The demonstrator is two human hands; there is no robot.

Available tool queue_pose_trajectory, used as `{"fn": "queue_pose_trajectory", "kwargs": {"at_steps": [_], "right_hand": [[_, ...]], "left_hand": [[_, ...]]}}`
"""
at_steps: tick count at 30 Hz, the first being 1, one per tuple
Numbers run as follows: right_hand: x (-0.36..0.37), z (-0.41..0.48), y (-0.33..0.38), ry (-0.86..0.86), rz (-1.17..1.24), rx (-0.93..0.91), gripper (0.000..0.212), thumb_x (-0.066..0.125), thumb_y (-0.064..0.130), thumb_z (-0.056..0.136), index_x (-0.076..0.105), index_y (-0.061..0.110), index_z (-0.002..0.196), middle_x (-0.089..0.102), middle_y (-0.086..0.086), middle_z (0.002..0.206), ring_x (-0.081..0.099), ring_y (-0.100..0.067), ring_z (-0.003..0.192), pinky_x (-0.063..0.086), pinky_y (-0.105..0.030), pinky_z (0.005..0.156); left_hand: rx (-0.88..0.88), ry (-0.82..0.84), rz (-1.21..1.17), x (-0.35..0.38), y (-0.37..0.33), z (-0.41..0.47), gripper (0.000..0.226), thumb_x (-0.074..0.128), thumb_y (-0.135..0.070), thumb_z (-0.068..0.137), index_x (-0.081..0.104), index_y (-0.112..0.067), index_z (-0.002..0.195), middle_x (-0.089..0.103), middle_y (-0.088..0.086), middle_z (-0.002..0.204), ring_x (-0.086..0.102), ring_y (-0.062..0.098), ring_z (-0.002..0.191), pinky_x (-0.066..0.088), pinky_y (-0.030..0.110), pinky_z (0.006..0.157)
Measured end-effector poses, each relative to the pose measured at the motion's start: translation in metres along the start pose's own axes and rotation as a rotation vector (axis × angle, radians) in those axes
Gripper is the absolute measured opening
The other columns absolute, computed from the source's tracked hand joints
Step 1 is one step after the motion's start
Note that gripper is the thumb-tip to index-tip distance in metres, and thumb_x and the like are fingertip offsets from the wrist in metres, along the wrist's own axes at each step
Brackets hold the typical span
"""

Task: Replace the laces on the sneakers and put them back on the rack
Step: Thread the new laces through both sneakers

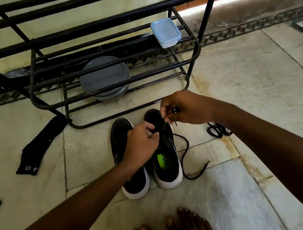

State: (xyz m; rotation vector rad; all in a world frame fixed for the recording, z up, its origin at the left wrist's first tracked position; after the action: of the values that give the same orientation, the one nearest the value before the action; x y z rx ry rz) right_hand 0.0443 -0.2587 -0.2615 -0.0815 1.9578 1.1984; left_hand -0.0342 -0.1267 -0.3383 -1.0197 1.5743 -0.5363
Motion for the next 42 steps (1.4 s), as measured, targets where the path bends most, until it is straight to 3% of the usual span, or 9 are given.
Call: {"fn": "queue_pose_trajectory", "kwargs": {"at_steps": [3, 6, 10, 17, 21, 25, 30, 34, 42], "right_hand": [[-0.005, 0.0, 0.003, -0.034, -0.016, -0.005, 0.01, 0.071, 0.008, 0.091, 0.07, 0.017, 0.093, 0.073, 0.004, 0.078, 0.07, -0.007, 0.077, 0.056, -0.034, 0.076], [-0.012, -0.001, 0.004, -0.096, -0.006, -0.004, 0.008, 0.074, 0.009, 0.09, 0.071, 0.016, 0.091, 0.073, 0.005, 0.078, 0.069, -0.004, 0.073, 0.053, -0.025, 0.069], [-0.023, -0.006, -0.006, -0.248, 0.155, 0.042, 0.007, 0.074, 0.002, 0.09, 0.072, 0.005, 0.095, 0.075, -0.003, 0.081, 0.074, -0.009, 0.064, 0.058, -0.023, 0.061], [-0.017, -0.012, -0.02, -0.59, 0.408, 0.121, 0.017, 0.068, -0.007, 0.092, 0.069, 0.003, 0.106, 0.071, -0.015, 0.092, 0.078, -0.018, 0.078, 0.064, -0.034, 0.078], [-0.016, -0.004, -0.013, -0.591, 0.457, 0.121, 0.018, 0.067, -0.008, 0.092, 0.068, 0.003, 0.106, 0.068, -0.013, 0.092, 0.077, -0.015, 0.078, 0.063, -0.029, 0.076], [-0.018, 0.005, 0.008, -0.608, 0.546, -0.001, 0.02, 0.075, -0.004, 0.086, 0.07, 0.003, 0.104, 0.07, -0.005, 0.084, 0.072, -0.012, 0.081, 0.06, -0.029, 0.077], [-0.016, 0.007, 0.023, -0.691, 0.858, -0.057, 0.02, 0.079, -0.003, 0.082, 0.073, 0.002, 0.101, 0.073, -0.004, 0.084, 0.071, -0.013, 0.081, 0.058, -0.029, 0.075], [-0.014, 0.005, 0.019, -0.693, 1.024, -0.015, 0.022, 0.078, -0.004, 0.083, 0.071, -0.003, 0.103, 0.075, -0.006, 0.081, 0.076, -0.023, 0.077, 0.058, -0.029, 0.066], [-0.003, -0.002, 0.013, -0.701, 1.043, 0.086, 0.026, 0.082, -0.002, 0.079, 0.071, -0.003, 0.102, 0.077, -0.005, 0.079, 0.075, -0.014, 0.08, 0.056, -0.021, 0.069]], "left_hand": [[0.022, 0.237, -0.025, 0.012, 0.0, 0.02, 0.058, 0.078, -0.013, 0.088, 0.055, -0.027, 0.14, 0.073, 0.001, 0.07, 0.062, 0.001, 0.053, 0.052, 0.025, 0.064], [0.097, 0.36, -0.076, 0.019, -0.013, 0.026, 0.032, 0.078, -0.008, 0.088, 0.072, -0.017, 0.118, 0.068, 0.001, 0.072, 0.06, 0.003, 0.062, 0.049, 0.022, 0.068], [-0.067, 0.263, -0.296, 0.005, -0.005, 0.031, 0.003, 0.075, -0.01, 0.092, 0.072, -0.011, 0.091, 0.066, 0.002, 0.069, 0.05, 0.003, 0.047, 0.04, 0.015, 0.046], [-0.327, 0.064, -0.659, -0.025, 0.035, 0.038, 0.002, 0.059, -0.002, 0.1, 0.058, -0.003, 0.099, 0.068, 0.015, 0.074, 0.055, 0.014, 0.049, 0.04, 0.021, 0.043], [-0.372, -0.171, -0.521, -0.047, 0.045, 0.037, 0.018, 0.06, -0.002, 0.097, 0.056, -0.003, 0.114, 0.07, 0.013, 0.067, 0.047, 0.012, 0.042, 0.034, 0.022, 0.04], [-0.057, -0.381, -0.454, -0.066, 0.008, 0.026, 0.013, 0.065, -0.019, 0.099, 0.06, -0.015, 0.11, 0.069, 0.007, 0.075, 0.061, 0.012, 0.059, 0.046, 0.026, 0.055], [-0.162, 0.097, -1.091, -0.026, -0.033, 0.019, 0.037, 0.034, -0.033, 0.11, 0.064, -0.011, 0.117, 0.075, 0.014, 0.114, 0.071, 0.024, 0.112, 0.049, 0.036, 0.101], [-0.046, 0.278, -0.991, -0.022, -0.046, 0.012, 0.028, 0.042, -0.016, 0.107, 0.059, -0.012, 0.129, 0.071, 0.017, 0.124, 0.065, 0.027, 0.124, 0.038, 0.043, 0.117], [0.183, 0.16, -0.517, -0.022, -0.047, 0.014, 0.036, 0.084, -0.01, 0.081, 0.074, -0.018, 0.114, 0.072, -0.002, 0.122, 0.061, 0.014, 0.126, 0.041, 0.049, 0.116]]}}
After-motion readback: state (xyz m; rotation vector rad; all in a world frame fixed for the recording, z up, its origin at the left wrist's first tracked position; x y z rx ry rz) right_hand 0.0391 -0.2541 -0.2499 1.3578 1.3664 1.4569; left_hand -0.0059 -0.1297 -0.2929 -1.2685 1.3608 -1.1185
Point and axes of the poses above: each hand's wrist, its own z-axis towards the middle knuckle, its own x-axis out of the palm, y = z × x, the point moved 8 cm from there along z, towards the middle knuckle
